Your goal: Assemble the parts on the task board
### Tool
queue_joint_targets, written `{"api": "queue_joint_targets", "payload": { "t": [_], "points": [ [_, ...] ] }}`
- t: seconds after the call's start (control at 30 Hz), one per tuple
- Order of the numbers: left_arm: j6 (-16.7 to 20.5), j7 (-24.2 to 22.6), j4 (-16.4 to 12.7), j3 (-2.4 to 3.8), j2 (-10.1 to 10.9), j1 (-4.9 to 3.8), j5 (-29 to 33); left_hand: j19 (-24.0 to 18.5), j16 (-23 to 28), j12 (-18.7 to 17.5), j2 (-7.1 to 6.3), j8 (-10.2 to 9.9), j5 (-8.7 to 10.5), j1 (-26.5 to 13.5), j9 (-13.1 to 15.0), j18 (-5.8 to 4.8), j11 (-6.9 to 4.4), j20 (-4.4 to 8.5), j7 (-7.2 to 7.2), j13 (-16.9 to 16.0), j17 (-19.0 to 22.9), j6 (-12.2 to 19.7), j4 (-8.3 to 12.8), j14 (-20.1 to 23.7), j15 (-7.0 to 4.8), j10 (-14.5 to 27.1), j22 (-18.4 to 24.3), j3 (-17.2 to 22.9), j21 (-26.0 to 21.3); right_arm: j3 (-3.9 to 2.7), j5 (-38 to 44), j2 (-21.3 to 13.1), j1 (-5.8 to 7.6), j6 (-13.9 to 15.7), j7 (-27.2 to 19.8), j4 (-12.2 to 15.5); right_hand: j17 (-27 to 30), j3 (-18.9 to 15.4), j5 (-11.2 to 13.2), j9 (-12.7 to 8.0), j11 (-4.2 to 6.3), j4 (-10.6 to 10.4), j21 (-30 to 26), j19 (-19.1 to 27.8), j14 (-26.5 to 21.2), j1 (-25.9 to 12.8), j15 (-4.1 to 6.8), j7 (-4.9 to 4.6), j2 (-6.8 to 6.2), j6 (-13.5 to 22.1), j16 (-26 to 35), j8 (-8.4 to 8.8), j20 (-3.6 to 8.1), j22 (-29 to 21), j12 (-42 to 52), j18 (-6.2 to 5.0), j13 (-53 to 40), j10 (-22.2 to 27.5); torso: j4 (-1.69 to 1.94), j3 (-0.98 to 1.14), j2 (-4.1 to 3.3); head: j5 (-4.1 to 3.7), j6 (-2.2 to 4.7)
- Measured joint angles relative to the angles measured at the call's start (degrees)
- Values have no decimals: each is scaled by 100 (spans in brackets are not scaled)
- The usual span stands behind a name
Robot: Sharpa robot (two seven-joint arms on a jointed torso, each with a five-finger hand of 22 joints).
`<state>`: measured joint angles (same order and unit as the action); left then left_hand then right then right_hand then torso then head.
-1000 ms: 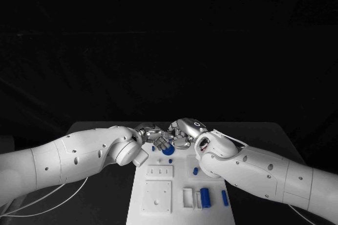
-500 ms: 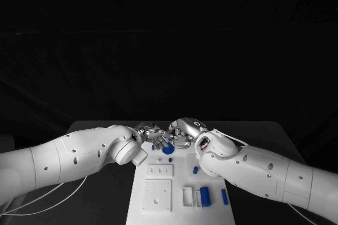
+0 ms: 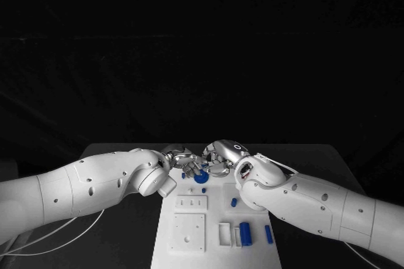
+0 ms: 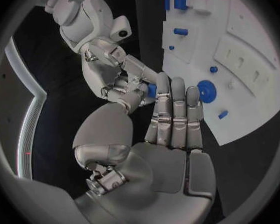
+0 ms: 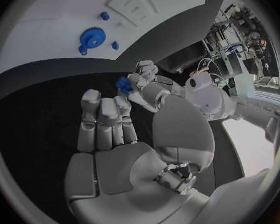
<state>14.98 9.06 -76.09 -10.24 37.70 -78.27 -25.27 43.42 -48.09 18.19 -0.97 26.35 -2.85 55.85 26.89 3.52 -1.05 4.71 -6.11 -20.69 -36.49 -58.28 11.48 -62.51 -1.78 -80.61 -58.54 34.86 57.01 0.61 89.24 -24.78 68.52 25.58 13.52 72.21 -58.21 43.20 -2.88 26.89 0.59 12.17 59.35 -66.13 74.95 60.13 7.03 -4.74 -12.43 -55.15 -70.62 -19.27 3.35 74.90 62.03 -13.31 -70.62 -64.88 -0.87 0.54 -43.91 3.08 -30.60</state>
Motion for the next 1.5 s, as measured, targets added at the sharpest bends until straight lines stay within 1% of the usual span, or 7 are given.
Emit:
{"api": "queue_joint_targets", "payload": {
  "t": [0.13,0.27,0.43,0.67,0.83,1.17,1.5],
  "points": [
    [5,0,-10,5,5,-3,-86,58,-136,163,-71,56,-231,-71,89,3,-75,1,9,-124,-38,-152,30,-162,-100,-142,-21,37,68,8,-119,-88,-5,43,-37,-8,31,-497,0,-181,-206,-21,-92,96,-151,-378,-188,-180,-356,402,129,350,-66,4,-106,8,15,217,0,1,3,10,-9],
    [4,8,-32,6,22,3,-227,-64,-231,287,-102,56,-419,-102,164,3,-133,-20,15,-252,-51,-177,80,-273,-170,-214,-62,86,110,7,-236,-270,-14,137,-88,29,36,-759,-38,-227,-336,17,-201,213,-250,-402,-325,-267,-355,645,174,482,-107,7,-133,50,15,383,0,1,2,24,19],
    [3,73,-64,4,73,14,-490,130,-613,662,-162,55,-679,-162,294,3,-256,0,77,-505,-181,-287,152,-564,-378,-356,-187,74,406,7,-399,-666,-27,274,-197,100,36,-843,-91,-235,-376,-42,-219,229,-269,-330,-345,-307,-350,744,174,514,-123,6,-137,69,16,439,0,1,4,42,9],
    [-53,279,-96,1,132,21,-863,433,-1582,2067,-175,-45,-852,-235,515,3,-391,103,154,-1282,-541,-375,217,-744,-686,-363,-349,126,940,6,-630,-1251,-67,389,-346,156,33,-881,-185,-218,-377,-79,-241,229,-269,-229,-345,-318,-300,757,174,514,-124,6,-105,70,42,439,-4,1,4,67,-25],
    [-137,509,-175,-79,176,51,-1340,492,-1805,2509,-191,-78,-909,-250,589,3,-433,123,172,-1602,-560,-384,226,-714,-720,-338,-350,135,1084,7,-894,-1521,-81,459,-470,155,29,-896,-239,-210,-377,-95,-241,236,-269,-196,-345,-320,-272,766,174,507,-132,5,-82,70,57,439,-14,7,8,97,-79],
    [-293,1051,-209,-311,145,158,-2435,492,-1887,2650,-203,-135,-957,-263,759,3,-416,123,186,-1710,-527,-371,256,-694,-741,-291,-350,150,1132,-59,-1745,-1657,-74,554,-777,103,23,-976,-442,-198,-355,-141,-263,237,-269,-135,-345,-340,-210,754,174,464,-133,5,-38,70,105,459,-29,34,29,163,-239],
    [-375,1287,-9,-351,-91,372,-2969,491,-1977,2746,-166,-159,-1189,-286,796,2,-397,123,169,-1782,-490,-388,258,-686,-749,-271,-338,150,1175,-97,-2029,-1622,-19,575,-879,21,17,-1041,-806,-193,-355,-162,-290,256,-269,-114,-345,-347,-189,761,208,464,-153,3,-14,71,157,459,-36,61,44,203,-354]
  ]
}}
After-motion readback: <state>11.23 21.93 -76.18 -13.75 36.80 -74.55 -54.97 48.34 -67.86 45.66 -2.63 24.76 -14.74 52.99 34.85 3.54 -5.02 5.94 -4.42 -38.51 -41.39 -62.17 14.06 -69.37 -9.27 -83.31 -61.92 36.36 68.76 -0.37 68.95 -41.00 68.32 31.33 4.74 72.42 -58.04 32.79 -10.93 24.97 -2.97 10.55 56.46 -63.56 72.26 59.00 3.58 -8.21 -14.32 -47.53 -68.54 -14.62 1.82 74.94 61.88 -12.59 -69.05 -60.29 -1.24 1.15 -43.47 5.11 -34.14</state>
